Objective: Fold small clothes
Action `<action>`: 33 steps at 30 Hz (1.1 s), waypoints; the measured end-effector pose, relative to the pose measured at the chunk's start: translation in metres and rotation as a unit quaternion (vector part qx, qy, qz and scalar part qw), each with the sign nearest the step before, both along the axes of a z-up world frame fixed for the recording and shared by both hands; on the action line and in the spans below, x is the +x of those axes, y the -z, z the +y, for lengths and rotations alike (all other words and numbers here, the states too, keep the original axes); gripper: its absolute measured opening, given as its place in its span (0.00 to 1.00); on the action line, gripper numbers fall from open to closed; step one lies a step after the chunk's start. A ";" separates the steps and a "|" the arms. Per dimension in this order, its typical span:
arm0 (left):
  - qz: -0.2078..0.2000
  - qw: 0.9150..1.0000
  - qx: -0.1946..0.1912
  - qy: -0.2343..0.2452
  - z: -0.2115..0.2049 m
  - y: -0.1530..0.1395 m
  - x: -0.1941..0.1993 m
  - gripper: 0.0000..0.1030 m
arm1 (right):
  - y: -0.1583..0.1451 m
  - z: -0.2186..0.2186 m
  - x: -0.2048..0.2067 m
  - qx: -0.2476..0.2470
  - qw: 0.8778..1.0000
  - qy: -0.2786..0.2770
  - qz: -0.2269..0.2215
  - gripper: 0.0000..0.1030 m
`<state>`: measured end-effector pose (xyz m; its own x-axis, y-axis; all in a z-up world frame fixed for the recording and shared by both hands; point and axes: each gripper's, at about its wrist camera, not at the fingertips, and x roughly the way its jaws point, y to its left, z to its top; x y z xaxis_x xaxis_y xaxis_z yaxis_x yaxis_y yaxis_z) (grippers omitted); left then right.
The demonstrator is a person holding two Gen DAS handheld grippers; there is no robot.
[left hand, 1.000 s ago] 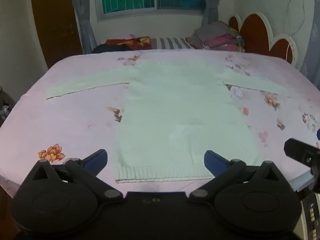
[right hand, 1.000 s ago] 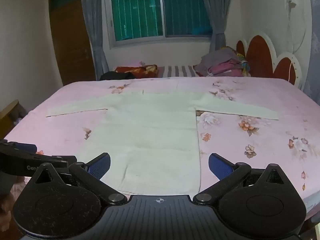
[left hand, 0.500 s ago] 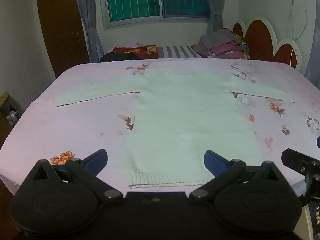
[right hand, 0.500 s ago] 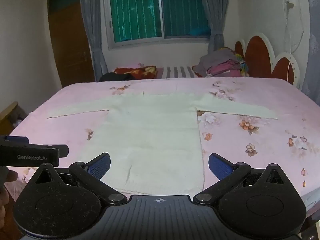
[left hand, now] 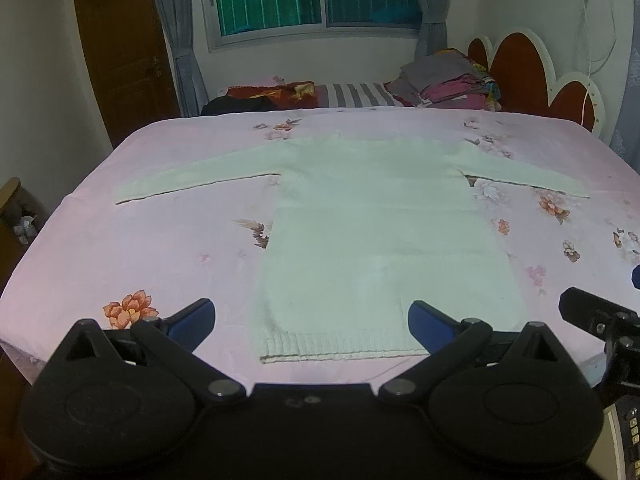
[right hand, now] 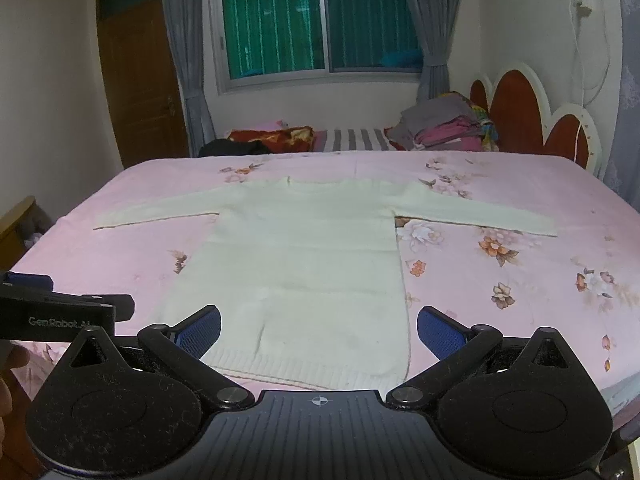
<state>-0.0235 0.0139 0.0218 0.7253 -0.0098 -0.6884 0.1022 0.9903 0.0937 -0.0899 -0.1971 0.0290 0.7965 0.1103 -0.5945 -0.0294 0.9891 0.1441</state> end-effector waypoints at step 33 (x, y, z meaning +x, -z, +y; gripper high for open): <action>0.011 1.000 0.002 0.000 -0.007 0.004 0.002 0.99 | -0.003 -0.007 -0.001 0.007 1.000 0.011 0.003 1.00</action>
